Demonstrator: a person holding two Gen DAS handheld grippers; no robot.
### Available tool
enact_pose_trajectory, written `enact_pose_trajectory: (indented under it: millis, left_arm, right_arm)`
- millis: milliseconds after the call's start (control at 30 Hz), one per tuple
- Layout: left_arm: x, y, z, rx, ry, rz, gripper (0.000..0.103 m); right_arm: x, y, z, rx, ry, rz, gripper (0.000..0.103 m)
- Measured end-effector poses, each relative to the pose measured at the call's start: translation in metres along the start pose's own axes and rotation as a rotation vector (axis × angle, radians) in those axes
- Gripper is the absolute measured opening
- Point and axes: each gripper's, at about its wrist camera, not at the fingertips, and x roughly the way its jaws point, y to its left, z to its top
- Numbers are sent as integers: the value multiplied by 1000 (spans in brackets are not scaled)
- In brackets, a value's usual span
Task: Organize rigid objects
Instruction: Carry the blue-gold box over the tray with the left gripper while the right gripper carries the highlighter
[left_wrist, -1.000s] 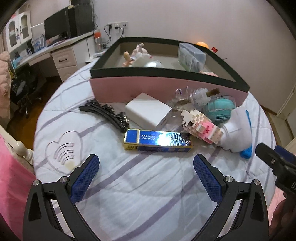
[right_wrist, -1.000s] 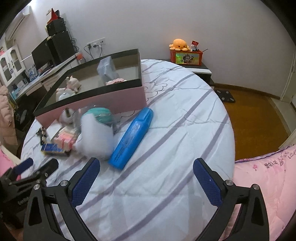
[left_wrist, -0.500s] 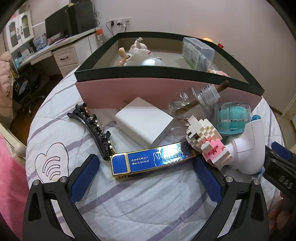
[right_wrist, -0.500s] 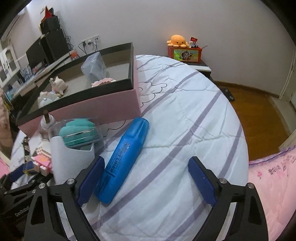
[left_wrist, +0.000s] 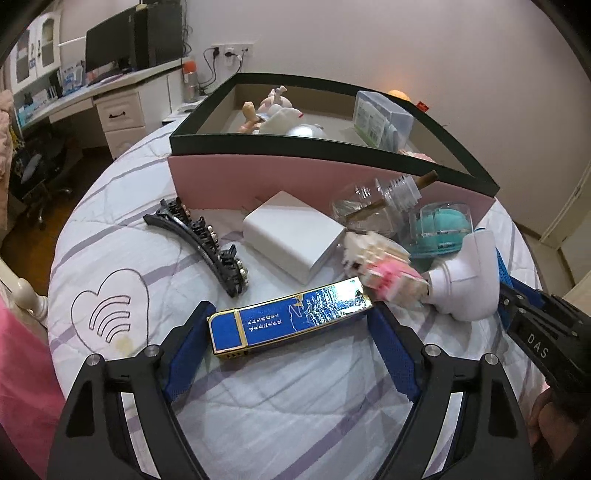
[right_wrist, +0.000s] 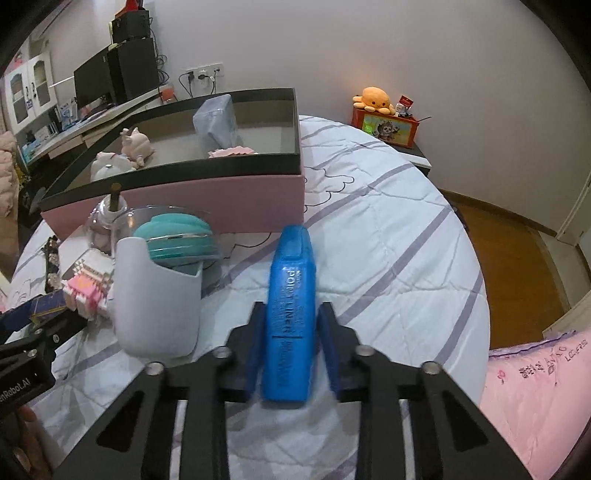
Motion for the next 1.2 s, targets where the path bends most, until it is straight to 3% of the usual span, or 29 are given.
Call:
enact_pose_trajectory:
  millis: [433,700,1000,1200]
  left_arm:
    - [-29,11,-7,-4,-35,0,85]
    - [-56,16,8,4,-97,-4,85]
    - [-74,15,64,24,-203,-6,85]
    - [-66,7,113,35,-252,-19,85]
  right_arm:
    - [-24,-12,-11,61,-13,86,26]
    - [-54,-3,5,48,-70,135,26]
    - [-77,22,53,-11,-162,190,26]
    - [-75,34,95,-39,-201,209,26]
